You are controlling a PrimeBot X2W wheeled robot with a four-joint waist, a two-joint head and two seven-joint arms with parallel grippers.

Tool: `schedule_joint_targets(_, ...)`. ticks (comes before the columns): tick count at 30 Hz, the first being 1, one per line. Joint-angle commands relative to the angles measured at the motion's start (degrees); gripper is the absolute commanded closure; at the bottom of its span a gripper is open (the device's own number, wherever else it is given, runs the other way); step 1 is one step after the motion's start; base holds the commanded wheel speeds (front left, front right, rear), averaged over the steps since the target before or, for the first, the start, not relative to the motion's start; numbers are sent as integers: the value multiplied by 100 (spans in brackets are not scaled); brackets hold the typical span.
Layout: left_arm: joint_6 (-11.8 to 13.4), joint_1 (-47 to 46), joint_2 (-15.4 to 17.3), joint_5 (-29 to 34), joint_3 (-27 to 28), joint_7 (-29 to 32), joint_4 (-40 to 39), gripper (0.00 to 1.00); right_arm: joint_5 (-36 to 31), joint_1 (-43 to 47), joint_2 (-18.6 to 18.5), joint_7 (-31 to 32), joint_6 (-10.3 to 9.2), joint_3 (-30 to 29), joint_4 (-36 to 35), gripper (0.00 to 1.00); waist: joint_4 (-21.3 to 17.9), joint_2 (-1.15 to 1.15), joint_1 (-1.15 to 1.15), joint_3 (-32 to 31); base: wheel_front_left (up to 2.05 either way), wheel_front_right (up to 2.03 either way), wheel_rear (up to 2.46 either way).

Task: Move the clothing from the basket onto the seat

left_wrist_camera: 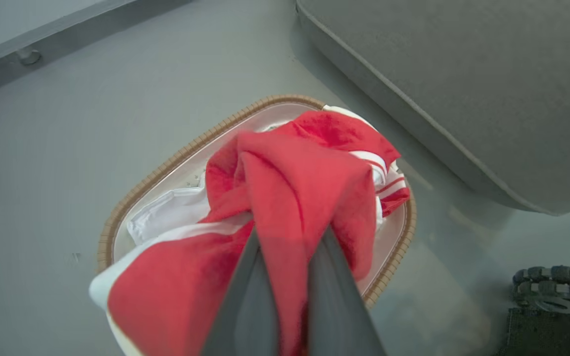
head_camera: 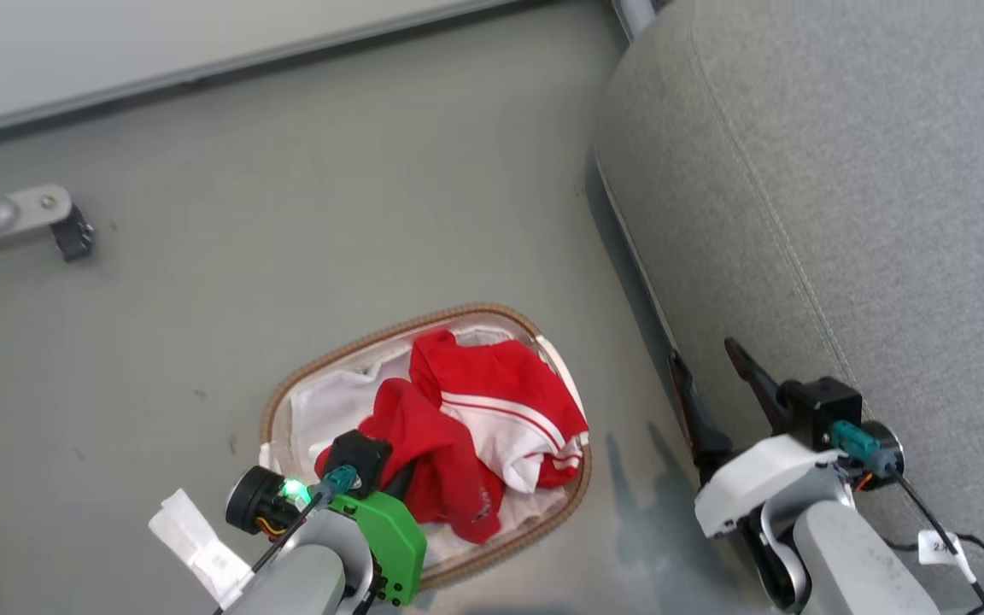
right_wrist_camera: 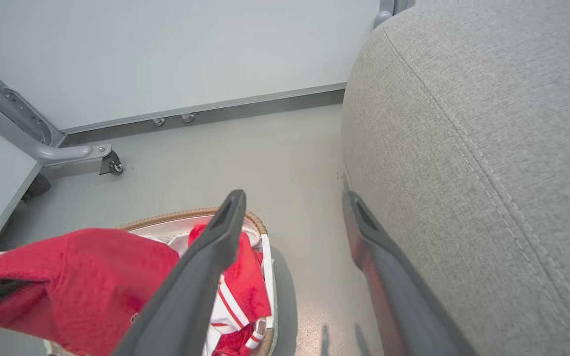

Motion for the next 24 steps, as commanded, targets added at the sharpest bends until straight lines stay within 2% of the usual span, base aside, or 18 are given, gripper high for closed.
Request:
schedule_joint_targets(1, 30, 174, 45, 62, 133, -19, -254, 100, 13, 148, -25, -25, -4, -3, 38, 0, 314, 0, 0, -682, 0, 0, 0)
schedule_joint_targets(7, -11, 631, 89, 440, 778, -20, -1539, 100, -26, 466, -25, -25, -4, -29, 95, 0, 422, 0, 0, -1150, 0, 0, 0)
schedule_joint_targets(15, -105, 1158, -111, 760, 1655, -15, -2977, 100, -108, 862, -24, -25, -4, -30, 143, 0, 458, 0, 0, -1740, 0, 0, 0)
schedule_joint_targets(19, -143, 1274, -223, 864, 1950, -14, -3627, 100, -138, 993, -24, -25, -4, -13, 144, 0, 463, 0, 0, -1916, 0, 0, 0)
schedule_joint_targets(24, -184, 1364, -276, 893, 2104, -14, -4081, 100, -119, 1128, -23, -25, -4, 43, 86, 0, 484, 0, 0, -2032, 0, 0, 0)
